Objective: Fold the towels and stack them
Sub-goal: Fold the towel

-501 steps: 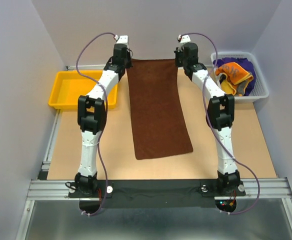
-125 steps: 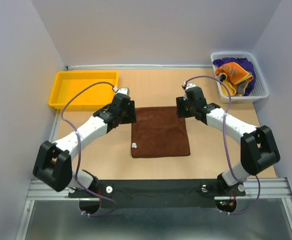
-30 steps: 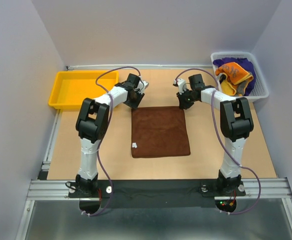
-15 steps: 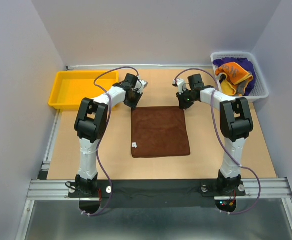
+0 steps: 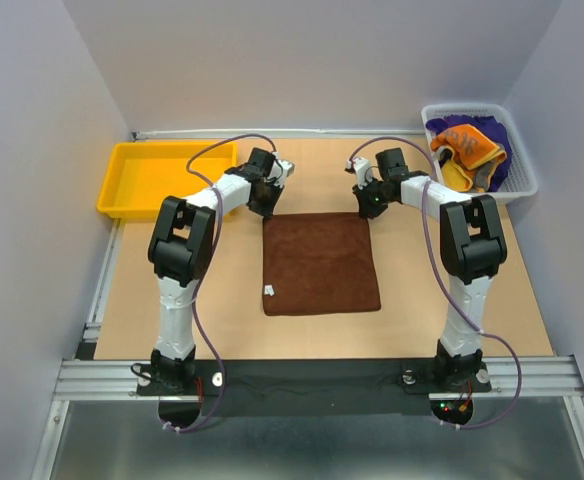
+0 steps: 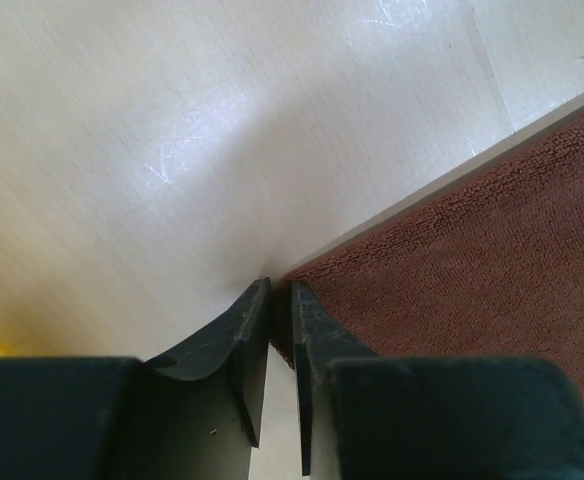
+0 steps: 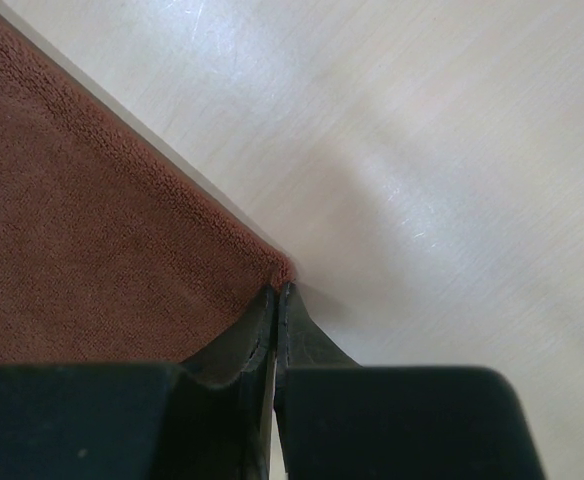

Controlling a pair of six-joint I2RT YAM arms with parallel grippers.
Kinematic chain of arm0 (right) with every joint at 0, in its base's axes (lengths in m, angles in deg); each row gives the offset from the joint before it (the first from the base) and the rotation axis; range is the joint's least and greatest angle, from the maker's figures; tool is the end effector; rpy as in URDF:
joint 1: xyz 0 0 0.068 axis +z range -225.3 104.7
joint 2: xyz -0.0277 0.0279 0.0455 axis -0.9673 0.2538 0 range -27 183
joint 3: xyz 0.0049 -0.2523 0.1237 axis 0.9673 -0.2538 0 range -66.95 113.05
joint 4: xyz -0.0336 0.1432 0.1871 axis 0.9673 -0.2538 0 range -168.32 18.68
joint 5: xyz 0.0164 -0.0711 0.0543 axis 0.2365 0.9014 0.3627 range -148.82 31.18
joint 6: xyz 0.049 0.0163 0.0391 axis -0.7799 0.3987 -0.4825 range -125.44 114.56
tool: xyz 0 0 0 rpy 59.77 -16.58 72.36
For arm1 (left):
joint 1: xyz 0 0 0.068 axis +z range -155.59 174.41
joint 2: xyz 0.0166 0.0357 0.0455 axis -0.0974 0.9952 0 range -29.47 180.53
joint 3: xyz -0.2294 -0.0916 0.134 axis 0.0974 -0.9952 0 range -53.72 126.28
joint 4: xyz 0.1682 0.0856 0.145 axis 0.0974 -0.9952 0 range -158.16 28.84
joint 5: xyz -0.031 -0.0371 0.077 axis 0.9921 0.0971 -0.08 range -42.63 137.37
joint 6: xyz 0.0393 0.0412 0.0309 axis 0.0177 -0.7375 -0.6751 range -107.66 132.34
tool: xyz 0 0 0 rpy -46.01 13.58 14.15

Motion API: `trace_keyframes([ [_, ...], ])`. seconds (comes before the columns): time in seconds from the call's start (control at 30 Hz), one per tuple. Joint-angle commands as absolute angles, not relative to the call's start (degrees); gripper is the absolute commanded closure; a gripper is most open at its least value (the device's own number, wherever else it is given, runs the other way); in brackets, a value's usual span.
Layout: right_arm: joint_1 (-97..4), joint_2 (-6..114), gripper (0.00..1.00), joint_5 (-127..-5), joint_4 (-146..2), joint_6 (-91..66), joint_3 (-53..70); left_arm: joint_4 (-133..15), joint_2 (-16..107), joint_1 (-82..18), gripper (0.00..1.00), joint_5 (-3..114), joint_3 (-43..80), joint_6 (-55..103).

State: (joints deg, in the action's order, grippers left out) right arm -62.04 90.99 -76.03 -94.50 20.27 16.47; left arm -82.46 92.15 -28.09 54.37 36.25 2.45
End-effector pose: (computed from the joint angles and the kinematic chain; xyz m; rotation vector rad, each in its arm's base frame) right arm 0.4133 0.1128 0.1753 -0.9506 2.3536 0.3020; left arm 0.4191 -0.1803 0.1822 0.7467 2.3877 -0.2442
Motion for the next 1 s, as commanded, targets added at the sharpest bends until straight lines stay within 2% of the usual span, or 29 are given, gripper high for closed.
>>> trace_keyframes([
  [0.0,-61.9,88.9,1.00,-73.1,-96.2,21.1,15.7,-89.8,94.2,-27.6,0.84,51.3,33.1,2.1],
  [0.13,-61.9,89.2,1.00,-72.5,-96.2,21.1,16.7,-89.7,94.1,-27.5,1.00,51.5,33.6,1.6],
  [0.6,-61.9,89.3,1.00,-68.4,-95.8,22.1,23.8,-84.2,91.0,-25.4,1.00,48.2,41.6,-0.8],
  [0.97,-61.9,87.1,0.99,-67.3,-92.8,22.1,22.8,-77.0,84.4,-25.4,1.00,47.9,36.8,-2.0],
])
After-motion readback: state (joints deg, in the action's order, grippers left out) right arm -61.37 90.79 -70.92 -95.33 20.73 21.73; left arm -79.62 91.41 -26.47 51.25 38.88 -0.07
